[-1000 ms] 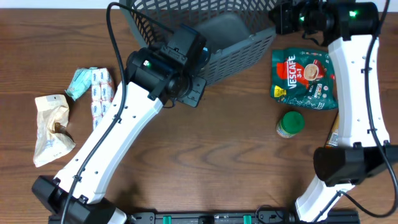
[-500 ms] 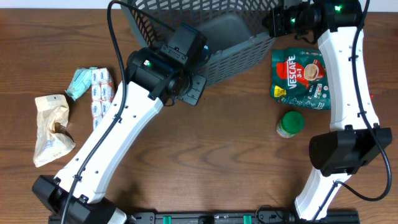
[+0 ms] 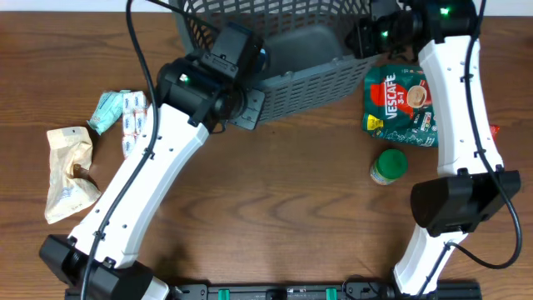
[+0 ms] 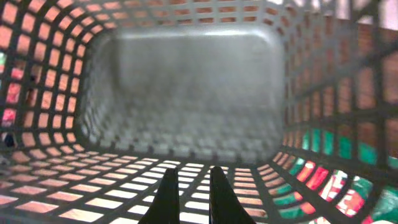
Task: Pack container
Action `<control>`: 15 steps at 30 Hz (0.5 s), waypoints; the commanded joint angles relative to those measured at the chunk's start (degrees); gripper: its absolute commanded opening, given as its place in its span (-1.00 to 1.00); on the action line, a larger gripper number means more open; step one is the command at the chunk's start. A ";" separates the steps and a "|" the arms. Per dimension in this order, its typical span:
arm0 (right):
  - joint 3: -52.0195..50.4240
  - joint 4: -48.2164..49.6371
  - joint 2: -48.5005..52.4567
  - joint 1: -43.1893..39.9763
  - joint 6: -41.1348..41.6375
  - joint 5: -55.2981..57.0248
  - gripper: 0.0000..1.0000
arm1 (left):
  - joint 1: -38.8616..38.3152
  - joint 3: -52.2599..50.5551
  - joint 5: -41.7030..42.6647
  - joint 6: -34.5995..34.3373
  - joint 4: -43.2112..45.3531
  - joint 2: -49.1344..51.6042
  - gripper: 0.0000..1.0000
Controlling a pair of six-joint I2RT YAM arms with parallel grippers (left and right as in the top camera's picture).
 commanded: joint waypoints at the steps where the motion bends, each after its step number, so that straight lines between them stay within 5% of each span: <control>1: -0.07 -0.98 1.40 1.84 -0.81 0.28 -0.98 | 1.36 1.14 -0.94 0.79 0.28 0.13 -0.89; 15: -0.04 -3.41 1.36 4.79 -0.83 0.28 -0.97 | 4.98 1.14 -0.96 2.05 1.79 0.13 -0.88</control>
